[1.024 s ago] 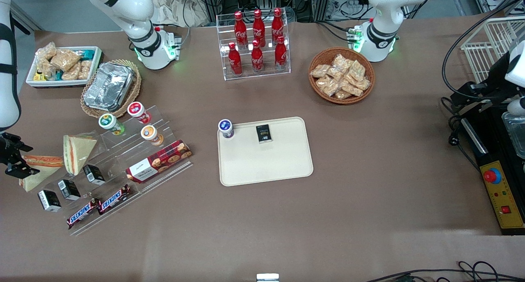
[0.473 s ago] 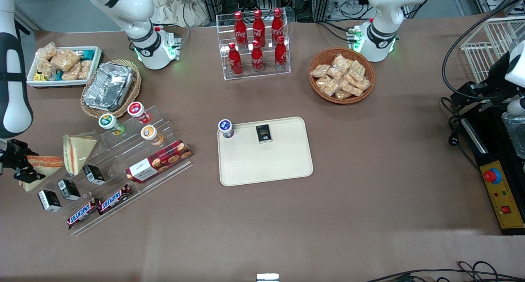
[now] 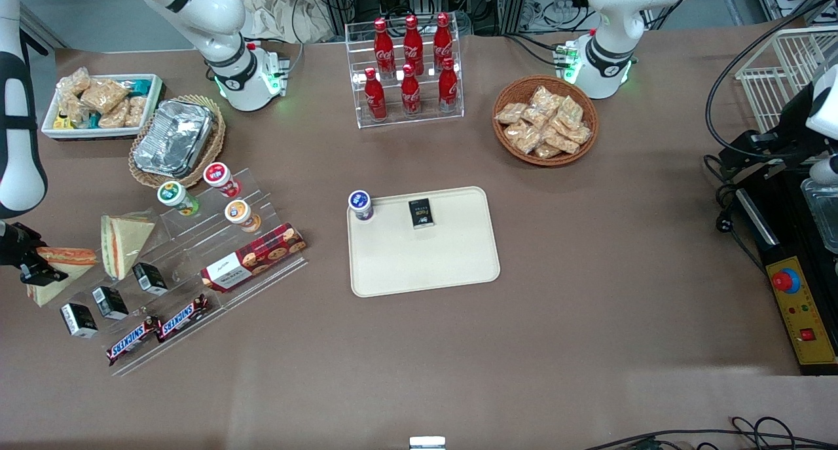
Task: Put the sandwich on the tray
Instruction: 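Close the right gripper on the upright wrapped triangular sandwich and lift it, then carry the held sandwich over to the cream tray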
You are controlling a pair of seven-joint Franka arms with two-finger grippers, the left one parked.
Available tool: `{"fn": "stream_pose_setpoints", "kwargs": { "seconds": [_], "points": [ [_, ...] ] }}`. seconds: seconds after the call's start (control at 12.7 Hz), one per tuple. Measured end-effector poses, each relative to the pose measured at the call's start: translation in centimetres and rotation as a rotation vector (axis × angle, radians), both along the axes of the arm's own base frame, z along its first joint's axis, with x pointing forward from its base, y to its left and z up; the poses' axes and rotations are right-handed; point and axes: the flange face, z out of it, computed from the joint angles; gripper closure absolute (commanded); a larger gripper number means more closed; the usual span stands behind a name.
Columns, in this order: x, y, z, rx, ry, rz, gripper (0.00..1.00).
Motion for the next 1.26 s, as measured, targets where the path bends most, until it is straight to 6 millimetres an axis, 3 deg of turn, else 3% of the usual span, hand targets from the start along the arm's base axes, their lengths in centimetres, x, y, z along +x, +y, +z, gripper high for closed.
{"fn": "stream_pose_setpoints", "kwargs": {
  "seconds": [0.08,0.16,0.47,0.79,1.26],
  "points": [
    [0.0,0.0,0.1,0.0,-0.001,0.001,0.54],
    [0.0,0.1,0.2,-0.001,-0.002,0.002,0.64],
    [0.3,1.2,2.1,-0.004,-0.016,0.027,0.64],
    [1.5,7.4,6.9,-0.003,0.011,0.222,0.64],
    [0.6,15.6,13.9,0.015,0.093,0.541,0.64]
  ]
}}
